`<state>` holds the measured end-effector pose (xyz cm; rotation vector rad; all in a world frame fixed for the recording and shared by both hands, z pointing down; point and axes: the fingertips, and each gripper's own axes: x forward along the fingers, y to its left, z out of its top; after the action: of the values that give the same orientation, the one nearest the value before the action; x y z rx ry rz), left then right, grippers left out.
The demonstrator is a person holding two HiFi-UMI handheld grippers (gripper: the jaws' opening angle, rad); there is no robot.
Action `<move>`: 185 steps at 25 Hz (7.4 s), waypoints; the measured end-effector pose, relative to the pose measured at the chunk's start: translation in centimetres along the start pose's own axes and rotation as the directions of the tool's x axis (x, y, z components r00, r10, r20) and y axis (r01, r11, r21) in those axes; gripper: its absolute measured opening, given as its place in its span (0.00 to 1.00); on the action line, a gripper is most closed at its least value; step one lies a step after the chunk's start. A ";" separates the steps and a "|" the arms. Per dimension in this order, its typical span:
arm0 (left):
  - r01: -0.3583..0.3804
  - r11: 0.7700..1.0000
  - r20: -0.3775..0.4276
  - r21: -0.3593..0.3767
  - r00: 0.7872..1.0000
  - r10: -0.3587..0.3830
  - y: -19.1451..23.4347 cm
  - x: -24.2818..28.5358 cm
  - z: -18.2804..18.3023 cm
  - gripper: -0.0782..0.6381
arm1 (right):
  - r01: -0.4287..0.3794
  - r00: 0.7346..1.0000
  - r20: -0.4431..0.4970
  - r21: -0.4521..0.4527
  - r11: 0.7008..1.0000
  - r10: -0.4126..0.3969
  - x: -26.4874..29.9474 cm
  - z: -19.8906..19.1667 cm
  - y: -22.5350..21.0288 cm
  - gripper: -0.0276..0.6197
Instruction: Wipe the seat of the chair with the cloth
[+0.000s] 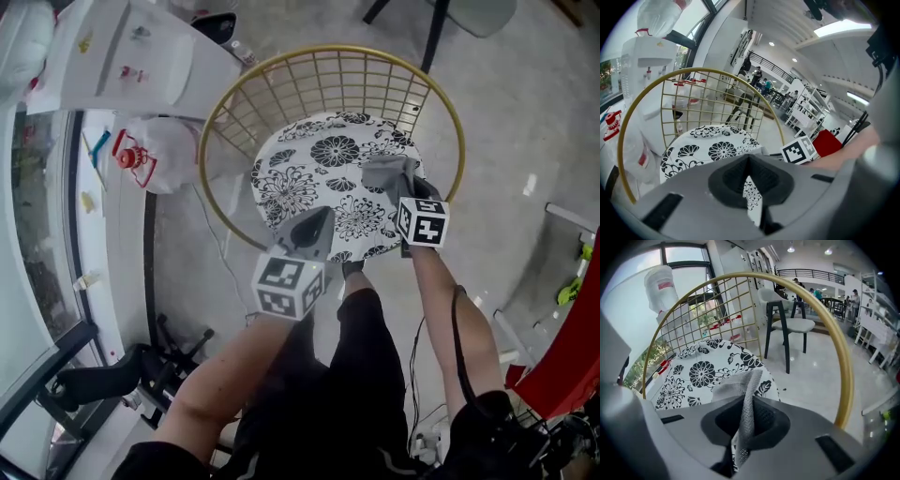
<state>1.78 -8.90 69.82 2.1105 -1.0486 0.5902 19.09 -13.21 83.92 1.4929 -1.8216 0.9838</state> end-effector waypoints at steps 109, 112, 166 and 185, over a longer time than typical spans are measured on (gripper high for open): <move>0.028 0.999 -0.091 0.033 0.995 -0.025 -1.0 -3.9 -4.4 0.12 | 0.188 0.976 -0.118 0.018 0.982 -0.184 -8.1 -8.1 -2.7 0.08; 0.027 0.999 -0.081 0.030 0.996 -0.024 -0.5 -4.9 -3.8 0.12 | 0.163 0.982 -0.099 0.036 0.986 -0.159 -9.5 -7.5 -0.6 0.08; -0.014 0.998 -0.127 -0.062 0.992 0.006 3.9 -6.6 -8.1 0.12 | -0.200 0.950 -0.243 0.004 0.980 0.195 -2.5 -13.9 16.4 0.08; 0.059 0.998 -0.170 0.004 0.984 -0.058 -1.8 -2.3 -6.9 0.12 | -0.013 0.976 -0.218 0.088 0.996 0.032 -5.0 -14.3 3.5 0.08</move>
<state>1.30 -1.75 72.15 2.0507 -0.8873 0.7331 16.41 1.79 87.23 1.3565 -1.6607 1.2012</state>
